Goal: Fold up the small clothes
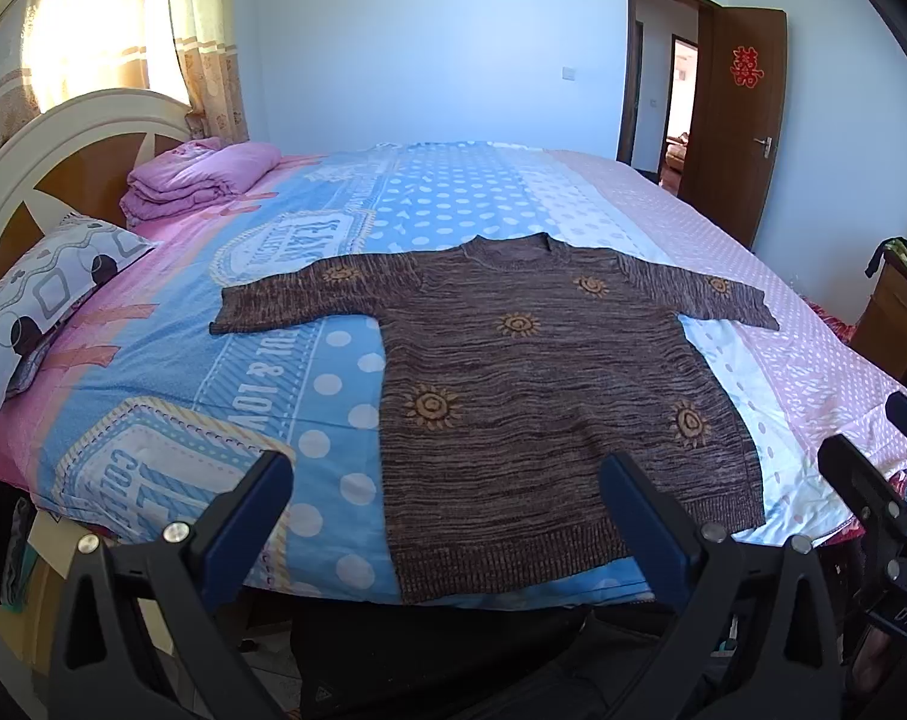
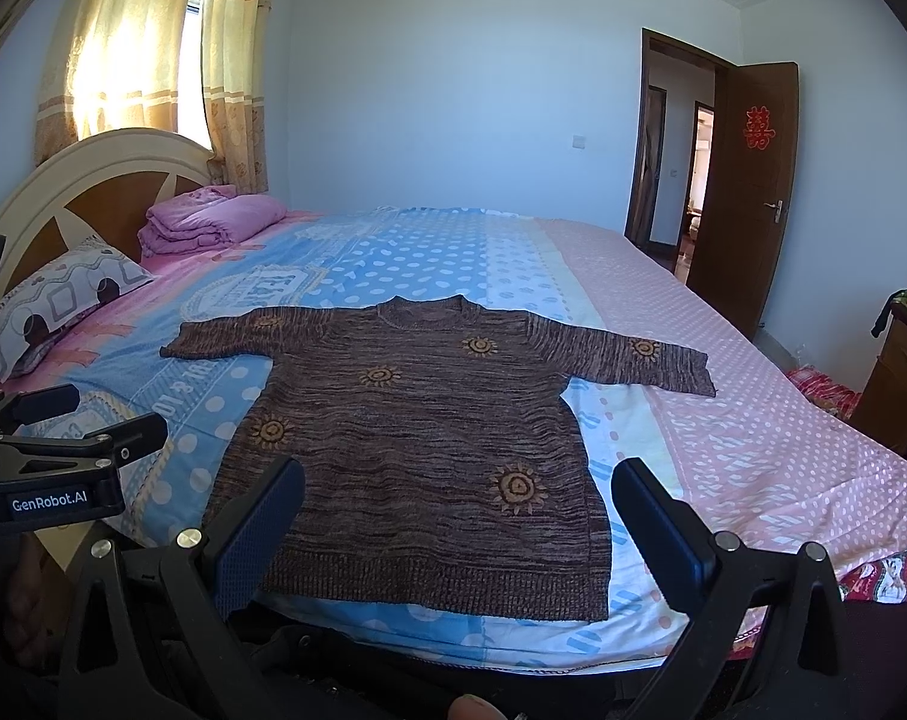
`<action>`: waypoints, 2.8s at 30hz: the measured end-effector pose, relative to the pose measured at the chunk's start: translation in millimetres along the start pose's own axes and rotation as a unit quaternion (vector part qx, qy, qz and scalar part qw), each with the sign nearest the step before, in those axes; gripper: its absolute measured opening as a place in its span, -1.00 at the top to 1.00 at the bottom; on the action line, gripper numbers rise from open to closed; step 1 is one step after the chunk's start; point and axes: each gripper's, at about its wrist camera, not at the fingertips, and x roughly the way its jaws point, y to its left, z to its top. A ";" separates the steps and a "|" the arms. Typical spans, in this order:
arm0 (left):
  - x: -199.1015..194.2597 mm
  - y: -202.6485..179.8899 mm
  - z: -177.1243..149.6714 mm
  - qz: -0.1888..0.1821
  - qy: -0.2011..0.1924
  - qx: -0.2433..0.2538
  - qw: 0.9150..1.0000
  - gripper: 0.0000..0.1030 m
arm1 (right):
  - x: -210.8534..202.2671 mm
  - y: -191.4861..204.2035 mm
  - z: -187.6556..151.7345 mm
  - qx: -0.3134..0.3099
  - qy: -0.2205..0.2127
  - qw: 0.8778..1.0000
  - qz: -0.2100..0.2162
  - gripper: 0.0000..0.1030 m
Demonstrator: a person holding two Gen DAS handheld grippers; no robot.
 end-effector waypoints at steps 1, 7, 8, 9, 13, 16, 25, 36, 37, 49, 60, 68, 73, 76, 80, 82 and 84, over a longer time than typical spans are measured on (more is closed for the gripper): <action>0.3 -0.1 0.0 -0.001 0.001 0.000 1.000 -1.00 | 1.0 0.0 0.0 0.000 0.002 1.000 0.001 -0.98; 9.5 -2.4 0.3 -0.002 0.010 0.008 1.000 -1.00 | 11.3 0.1 -3.4 -0.002 0.016 1.000 0.015 -0.98; 11.5 -2.6 0.6 -0.001 0.011 0.010 1.000 -1.00 | 13.7 -0.5 -3.8 -0.003 0.016 1.000 0.017 -0.98; 14.5 -3.1 0.9 0.000 0.013 0.013 1.000 -1.00 | 16.1 -0.8 -4.1 -0.003 0.015 1.000 0.018 -0.98; 30.2 -1.9 2.4 0.006 0.023 0.026 0.999 -1.00 | 30.4 -4.9 -4.6 -0.008 0.021 0.999 0.040 -0.98; 48.1 -0.8 5.4 0.017 0.034 0.037 0.999 -1.00 | 48.0 -10.0 -1.7 -0.019 0.026 0.999 0.041 -0.98; 129.0 -1.2 28.1 0.056 0.059 0.065 0.995 -1.00 | 125.8 -49.2 2.6 -0.001 0.062 0.997 0.038 -0.98; 209.6 -23.7 62.3 0.073 0.064 0.102 0.990 -1.00 | 227.6 -129.1 10.3 0.043 0.105 0.994 -0.007 -0.98; 214.8 -26.1 65.8 0.076 0.057 0.105 0.990 -1.00 | 236.4 -138.1 11.9 0.046 0.108 0.993 -0.013 -0.98; 285.2 -48.0 102.3 0.095 0.046 0.112 0.988 -1.00 | 314.7 -271.6 27.5 0.146 0.116 0.979 -0.080 -0.98; 330.0 -19.6 112.1 0.134 0.075 0.085 0.985 -1.00 | 340.9 -387.4 36.3 0.273 0.123 0.947 -0.115 -0.59; 341.7 -7.2 115.4 0.137 0.085 0.058 0.985 -1.00 | 393.7 -409.1 44.4 0.289 0.159 0.940 -0.091 -0.28; 344.4 -1.3 115.8 0.122 0.088 0.040 0.988 -1.00 | 403.1 -391.9 49.6 0.250 0.174 0.947 -0.101 0.74; 343.1 -1.1 115.5 0.113 0.084 0.038 0.989 -1.00 | 398.4 -388.4 51.0 0.245 0.171 0.950 -0.089 0.88; 340.8 -2.8 115.1 0.110 0.077 0.041 0.990 -1.00 | 385.9 -385.1 61.7 0.253 0.155 0.952 -0.074 0.89; 339.2 -2.3 114.8 0.108 0.073 0.039 0.991 -1.00 | 376.8 -379.3 73.5 0.252 0.141 0.955 -0.065 0.90; 338.2 -0.9 114.9 0.106 0.070 0.034 0.991 -1.00 | 367.1 -370.7 89.0 0.247 0.127 0.959 -0.049 0.90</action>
